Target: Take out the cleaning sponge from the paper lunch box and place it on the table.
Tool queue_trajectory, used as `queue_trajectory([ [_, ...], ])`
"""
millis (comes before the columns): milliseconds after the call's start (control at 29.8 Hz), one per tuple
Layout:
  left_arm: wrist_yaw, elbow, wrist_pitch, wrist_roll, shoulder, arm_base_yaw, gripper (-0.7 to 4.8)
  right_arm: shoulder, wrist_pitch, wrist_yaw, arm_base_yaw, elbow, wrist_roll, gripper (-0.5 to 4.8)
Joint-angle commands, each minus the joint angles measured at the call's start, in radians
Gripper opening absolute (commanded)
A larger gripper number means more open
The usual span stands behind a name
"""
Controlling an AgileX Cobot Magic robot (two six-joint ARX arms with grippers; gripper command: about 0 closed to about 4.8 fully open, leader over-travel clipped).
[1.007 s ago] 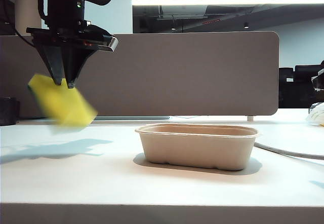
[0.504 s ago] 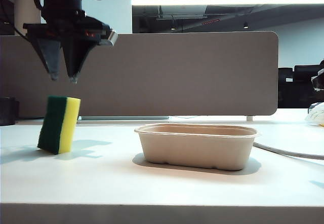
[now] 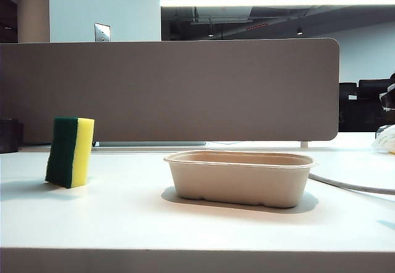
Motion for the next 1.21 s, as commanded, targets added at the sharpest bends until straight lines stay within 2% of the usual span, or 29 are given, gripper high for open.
queue_trajectory([
  [34, 0.0, 0.002, 0.009, -0.015, -0.128, -0.001, -0.06, -0.001, 0.016, 0.0, 0.001, 0.001, 0.001, -0.05],
  [302, -0.099, 0.002, 0.009, -0.02, -0.442, 0.0, -0.06, -0.001, 0.016, 0.0, 0.001, 0.001, 0.001, -0.05],
  [504, -0.097, 0.002, -0.077, -0.032, -0.652, 0.0, -0.06, -0.001, 0.016, 0.0, 0.001, 0.001, 0.001, -0.05],
  [739, -0.087, 0.002, -0.116, -0.075, -0.845, 0.0, -0.06, -0.001, 0.016, 0.0, 0.001, 0.001, 0.001, -0.05],
  [974, -0.086, 0.002, -0.185, -0.22, -0.947, 0.0, -0.05, -0.001, 0.016, 0.0, 0.001, 0.001, 0.001, -0.05],
  [1142, -0.089, 0.002, -0.185, -0.222, -0.961, 0.0, -0.05, -0.001, 0.016, 0.0, 0.001, 0.001, 0.001, -0.05],
  [1209, -0.093, 0.002, -0.185, -0.181, -0.961, 0.0, -0.05, -0.001, 0.016, 0.0, 0.001, 0.001, 0.001, -0.05],
])
